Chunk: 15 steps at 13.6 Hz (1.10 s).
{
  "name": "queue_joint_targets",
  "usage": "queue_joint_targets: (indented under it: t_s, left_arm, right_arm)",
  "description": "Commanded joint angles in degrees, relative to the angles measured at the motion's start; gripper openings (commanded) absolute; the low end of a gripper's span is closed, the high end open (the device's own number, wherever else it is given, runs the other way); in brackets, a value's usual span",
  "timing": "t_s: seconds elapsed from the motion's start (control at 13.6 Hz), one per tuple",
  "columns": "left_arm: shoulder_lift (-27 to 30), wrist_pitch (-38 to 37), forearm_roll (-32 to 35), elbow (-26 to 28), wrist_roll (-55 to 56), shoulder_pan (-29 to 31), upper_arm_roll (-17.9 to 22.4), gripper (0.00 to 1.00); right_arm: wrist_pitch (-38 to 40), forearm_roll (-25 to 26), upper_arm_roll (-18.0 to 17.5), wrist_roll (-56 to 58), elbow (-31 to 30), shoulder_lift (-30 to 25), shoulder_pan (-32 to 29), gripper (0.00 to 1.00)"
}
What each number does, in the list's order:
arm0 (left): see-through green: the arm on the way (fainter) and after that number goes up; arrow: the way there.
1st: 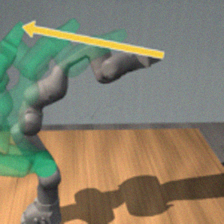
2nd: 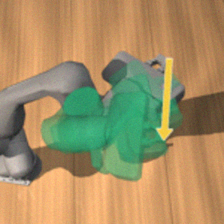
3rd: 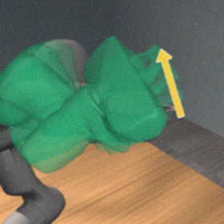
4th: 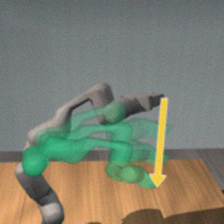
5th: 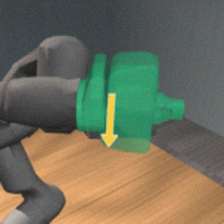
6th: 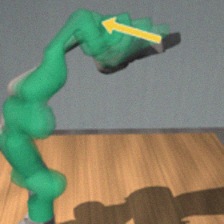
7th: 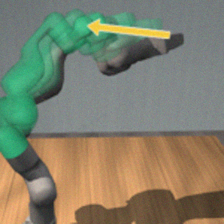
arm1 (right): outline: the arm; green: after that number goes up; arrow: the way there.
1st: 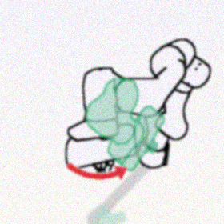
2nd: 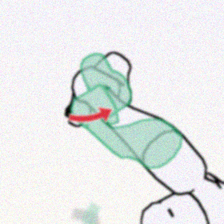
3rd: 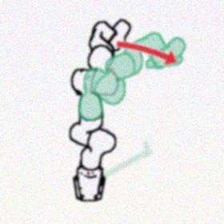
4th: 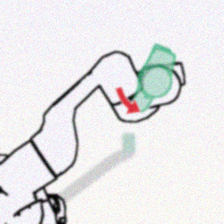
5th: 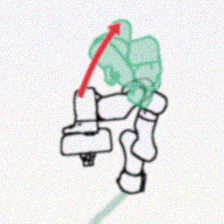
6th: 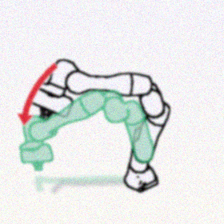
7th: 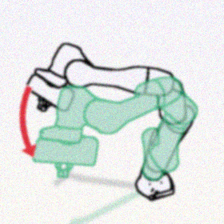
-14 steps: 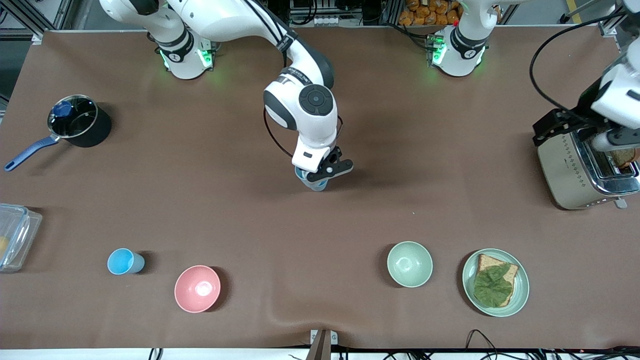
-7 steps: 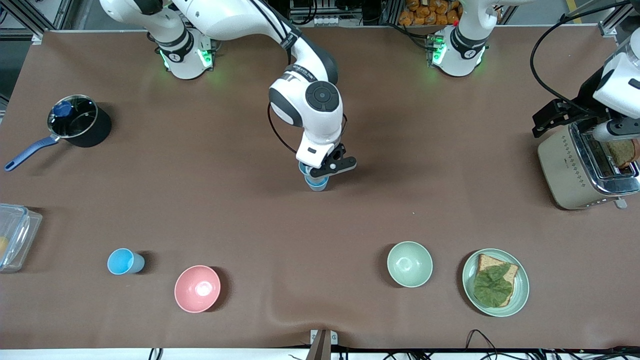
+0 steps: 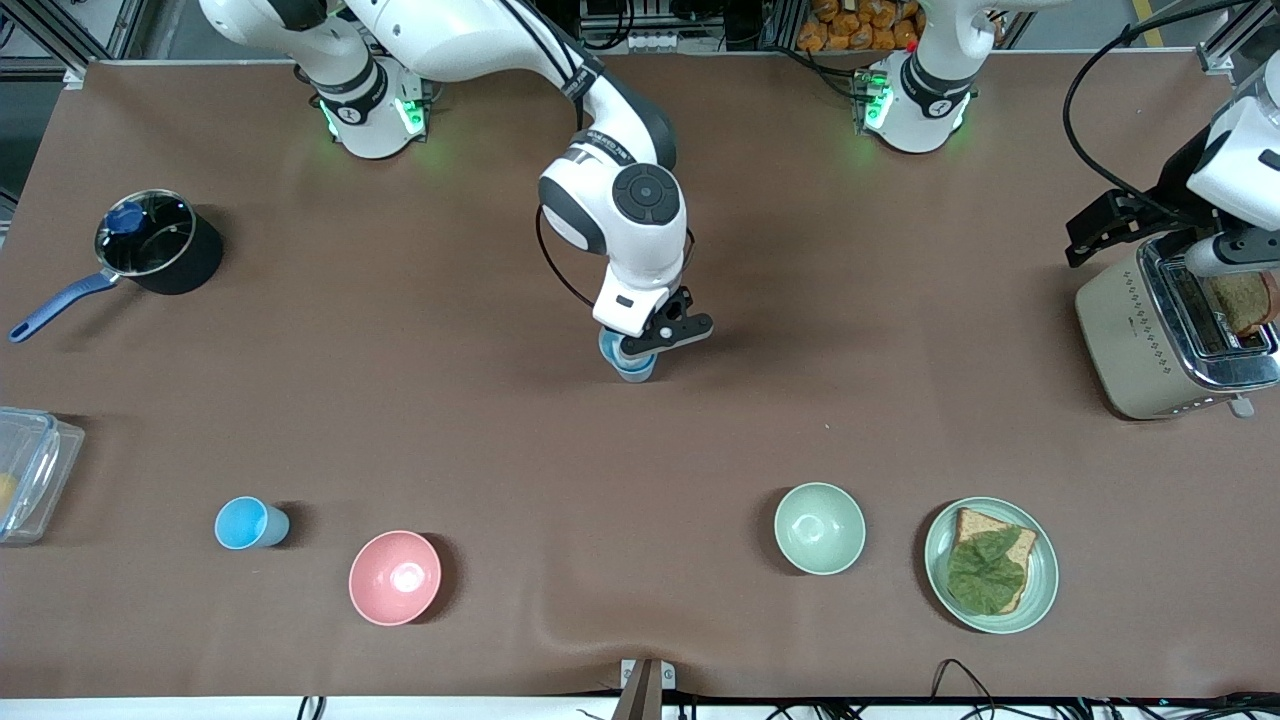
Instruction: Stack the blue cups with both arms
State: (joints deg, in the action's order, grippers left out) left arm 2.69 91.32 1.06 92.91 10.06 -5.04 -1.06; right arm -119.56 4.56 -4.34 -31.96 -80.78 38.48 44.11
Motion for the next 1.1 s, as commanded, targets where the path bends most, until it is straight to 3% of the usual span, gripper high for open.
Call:
queue_joint_targets:
  t_s: [0.0,0.29,0.44,0.73,1.03]
  left_arm:
    - [0.38,-1.23,-0.18,-0.53,-1.89,-1.2,1.06,1.0]
    - [-0.06,-1.23,-0.18,-0.45,-2.06,-0.76,0.8,1.0]
    - [-0.23,-1.23,-0.35,-0.45,-1.98,-0.76,0.8,1.0]
    - [-0.23,-1.06,-0.79,-0.62,-1.98,-0.5,0.8,1.0]
    - [-0.32,-0.88,-0.97,-0.53,-1.89,-0.32,0.8,1.0]
  right_arm:
    - [0.82,0.63,0.56,-0.73,0.53,0.28,1.24,1.0]
    - [1.52,0.63,0.91,-0.38,0.62,-1.47,-0.42,1.0]
    - [7.9,0.54,0.83,1.28,0.62,-4.63,-3.4,1.0]
    - [19.07,0.1,0.65,16.19,0.19,-11.65,-13.14,1.0]
    - [20.16,-0.6,-0.57,27.73,-10.6,-23.33,-26.06,1.0]
